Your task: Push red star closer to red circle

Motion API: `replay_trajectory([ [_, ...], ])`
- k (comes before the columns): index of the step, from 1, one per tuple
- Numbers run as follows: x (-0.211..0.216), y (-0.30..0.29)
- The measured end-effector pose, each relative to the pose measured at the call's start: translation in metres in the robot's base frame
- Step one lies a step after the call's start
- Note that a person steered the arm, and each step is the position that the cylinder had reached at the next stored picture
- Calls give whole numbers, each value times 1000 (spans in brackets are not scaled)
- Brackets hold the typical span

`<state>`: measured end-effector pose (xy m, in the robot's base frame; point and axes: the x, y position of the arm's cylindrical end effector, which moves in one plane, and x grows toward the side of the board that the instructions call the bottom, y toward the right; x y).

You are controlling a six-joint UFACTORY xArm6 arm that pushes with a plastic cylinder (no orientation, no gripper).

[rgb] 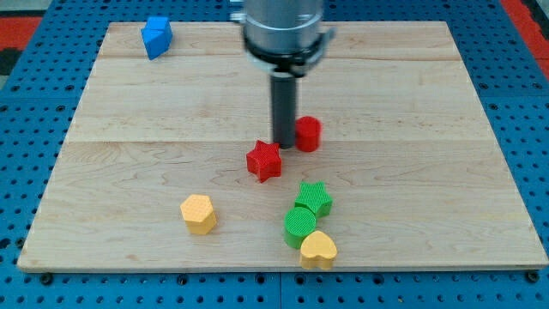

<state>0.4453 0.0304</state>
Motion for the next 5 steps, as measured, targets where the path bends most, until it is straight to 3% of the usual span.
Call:
replay_trajectory([
  [2, -22, 130],
  [4, -14, -31],
  [5, 13, -91],
])
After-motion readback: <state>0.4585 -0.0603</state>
